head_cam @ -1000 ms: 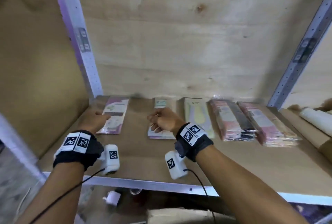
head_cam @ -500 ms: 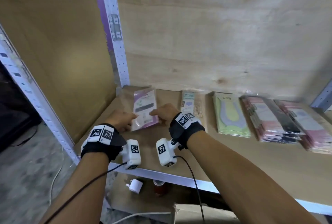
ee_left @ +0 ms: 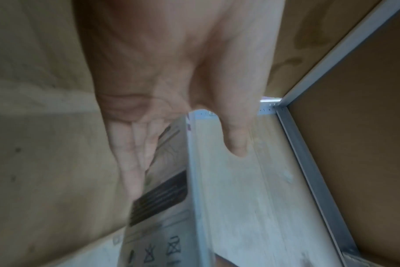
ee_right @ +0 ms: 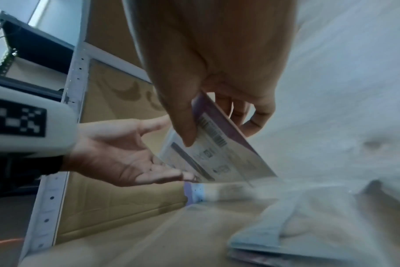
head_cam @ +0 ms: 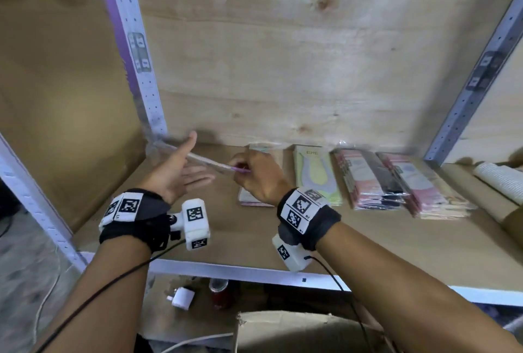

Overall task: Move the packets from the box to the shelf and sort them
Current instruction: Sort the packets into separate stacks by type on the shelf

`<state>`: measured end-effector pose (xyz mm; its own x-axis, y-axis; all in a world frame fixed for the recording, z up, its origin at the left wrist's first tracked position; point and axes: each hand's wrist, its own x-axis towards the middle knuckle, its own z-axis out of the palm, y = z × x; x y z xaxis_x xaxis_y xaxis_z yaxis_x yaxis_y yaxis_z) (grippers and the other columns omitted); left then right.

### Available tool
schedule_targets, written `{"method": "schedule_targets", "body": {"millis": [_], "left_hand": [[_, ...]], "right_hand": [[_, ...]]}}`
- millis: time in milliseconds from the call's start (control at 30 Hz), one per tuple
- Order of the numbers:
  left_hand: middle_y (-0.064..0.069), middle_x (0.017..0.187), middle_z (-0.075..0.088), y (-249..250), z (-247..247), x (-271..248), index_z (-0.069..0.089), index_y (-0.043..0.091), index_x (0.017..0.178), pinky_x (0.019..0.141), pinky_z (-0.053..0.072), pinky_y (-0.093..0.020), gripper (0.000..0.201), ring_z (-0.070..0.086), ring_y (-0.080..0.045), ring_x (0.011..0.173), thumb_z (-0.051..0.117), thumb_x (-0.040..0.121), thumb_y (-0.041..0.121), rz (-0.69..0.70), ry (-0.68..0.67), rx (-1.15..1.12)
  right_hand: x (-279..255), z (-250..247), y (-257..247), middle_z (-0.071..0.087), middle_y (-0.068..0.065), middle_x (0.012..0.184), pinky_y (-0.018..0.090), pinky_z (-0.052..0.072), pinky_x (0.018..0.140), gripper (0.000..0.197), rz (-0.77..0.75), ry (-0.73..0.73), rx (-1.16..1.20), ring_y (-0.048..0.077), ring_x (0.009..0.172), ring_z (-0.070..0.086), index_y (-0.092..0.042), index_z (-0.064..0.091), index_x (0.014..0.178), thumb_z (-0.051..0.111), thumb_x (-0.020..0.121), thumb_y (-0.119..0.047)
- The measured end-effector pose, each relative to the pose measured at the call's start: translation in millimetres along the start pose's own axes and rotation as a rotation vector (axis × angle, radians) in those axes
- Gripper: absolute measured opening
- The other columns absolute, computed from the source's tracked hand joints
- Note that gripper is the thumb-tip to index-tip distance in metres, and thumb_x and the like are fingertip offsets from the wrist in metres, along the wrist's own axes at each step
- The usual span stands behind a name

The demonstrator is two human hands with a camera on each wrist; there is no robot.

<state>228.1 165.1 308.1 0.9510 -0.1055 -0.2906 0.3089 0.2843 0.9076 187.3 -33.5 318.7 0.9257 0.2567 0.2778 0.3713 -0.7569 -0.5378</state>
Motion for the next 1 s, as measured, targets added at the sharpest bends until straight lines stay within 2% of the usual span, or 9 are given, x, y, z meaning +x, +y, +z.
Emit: {"method": "schedule_targets", "body": {"millis": [67, 167, 233, 333, 400, 500, 600, 833, 1000], "left_hand": [[-0.025, 0.112, 0.069, -6.1, 15.7, 1.6, 0.053, 0.006, 0.119, 0.068, 0.064, -0.035, 0.055, 0.072, -0.033, 0.099, 0.079, 0.082, 0.036, 0.047, 0.018, -0.086], [-0.012, 0.088, 0.076, -17.8, 33.4, 6.0, 0.062, 0.005, 0.098, 0.054, 0.059, -0.024, 0.005, 0.071, -0.022, 0.087, 0.061, 0.096, 0.01, 0.092, 0.072, -0.069], [-0.006, 0.079, 0.077, -22.7, 43.8, 6.6, 0.064, 0.008, 0.096, 0.053, 0.058, -0.023, 0.003, 0.075, -0.017, 0.074, 0.061, 0.096, 0.007, 0.104, 0.04, -0.038], [-0.008, 0.091, 0.078, -29.7, 65.0, 5.0, 0.063, 0.006, 0.11, 0.06, 0.06, -0.024, 0.016, 0.076, -0.015, 0.076, 0.063, 0.094, 0.009, 0.112, -0.105, 0.008], [-0.012, 0.104, 0.076, -35.8, 81.8, 2.3, 0.062, 0.007, 0.118, 0.066, 0.062, -0.027, 0.024, 0.076, -0.018, 0.084, 0.064, 0.094, 0.01, 0.102, -0.215, 0.046], [-0.014, 0.108, 0.076, -47.2, 104.4, -1.5, 0.066, 0.009, 0.113, 0.077, 0.063, -0.031, 0.02, 0.075, -0.021, 0.088, 0.064, 0.094, 0.01, 0.093, -0.315, 0.107], [-0.009, 0.098, 0.078, -50.8, 117.8, -1.9, 0.07, 0.013, 0.104, 0.066, 0.063, -0.026, 0.012, 0.076, -0.015, 0.077, 0.064, 0.094, 0.009, 0.145, -0.244, 0.126], [0.0, 0.078, 0.078, -49.5, 113.3, 11.9, 0.074, 0.012, 0.1, 0.053, 0.054, -0.017, 0.017, 0.072, -0.008, 0.062, 0.074, 0.088, 0.024, 0.361, -0.019, 0.194], [0.009, 0.062, 0.071, -54.3, 115.1, 22.6, 0.075, 0.009, 0.087, 0.049, 0.046, -0.01, 0.029, 0.062, 0.001, 0.051, 0.066, 0.094, 0.036, 0.506, 0.057, 0.3]], "right_hand": [[-13.9, -13.7, 7.6, 0.066, 0.002, 0.109, 0.032, 0.048, 0.088, 0.029, -0.004, -0.073, -0.097, 0.02, 0.102, 0.059, -0.024, 0.071, 0.113, 0.069, 0.084, -0.017], [-36.5, -37.1, 23.2, 0.057, 0.003, 0.126, 0.039, 0.043, 0.1, 0.055, 0.012, -0.201, -0.124, 0.023, 0.119, 0.05, -0.031, 0.063, 0.124, 0.079, 0.074, -0.048], [-52.9, -54.3, 33.5, 0.054, -0.003, 0.133, 0.029, 0.043, 0.101, 0.069, 0.034, -0.244, 0.016, 0.017, 0.124, 0.048, -0.032, 0.06, 0.128, 0.079, 0.068, -0.061], [-72.3, -75.4, 54.4, 0.054, -0.013, 0.125, -0.001, 0.036, 0.081, 0.06, 0.117, -0.067, 0.165, 0.004, 0.11, 0.052, -0.029, 0.061, 0.128, 0.073, 0.078, -0.06], [-81.7, -86.0, 71.7, 0.06, -0.011, 0.121, 0.005, 0.043, 0.081, 0.057, 0.267, 0.009, 0.247, 0.005, 0.103, 0.06, -0.024, 0.058, 0.129, 0.069, 0.083, -0.057], [-95.8, -92.8, 99.7, 0.071, 0.015, 0.114, 0.04, 0.051, 0.094, 0.043, 0.404, -0.08, 0.541, 0.022, 0.099, 0.067, -0.011, 0.061, 0.124, 0.074, 0.088, -0.03], [-111.3, -97.5, 119.9, 0.072, 0.021, 0.109, 0.036, 0.05, 0.089, 0.031, 0.373, -0.083, 0.68, 0.026, 0.095, 0.067, -0.01, 0.065, 0.119, 0.073, 0.089, -0.014], [-120.5, -104.6, 142.6, 0.065, 0.033, 0.116, 0.05, 0.038, 0.111, 0.037, 0.328, -0.151, 0.647, 0.027, 0.1, 0.063, -0.012, 0.063, 0.126, 0.071, 0.09, -0.011], [-119.2, -111.3, 153.6, 0.064, 0.031, 0.122, 0.056, 0.036, 0.113, 0.036, 0.291, -0.154, 0.677, 0.045, 0.119, 0.058, -0.011, 0.064, 0.126, 0.068, 0.091, -0.007]]}}
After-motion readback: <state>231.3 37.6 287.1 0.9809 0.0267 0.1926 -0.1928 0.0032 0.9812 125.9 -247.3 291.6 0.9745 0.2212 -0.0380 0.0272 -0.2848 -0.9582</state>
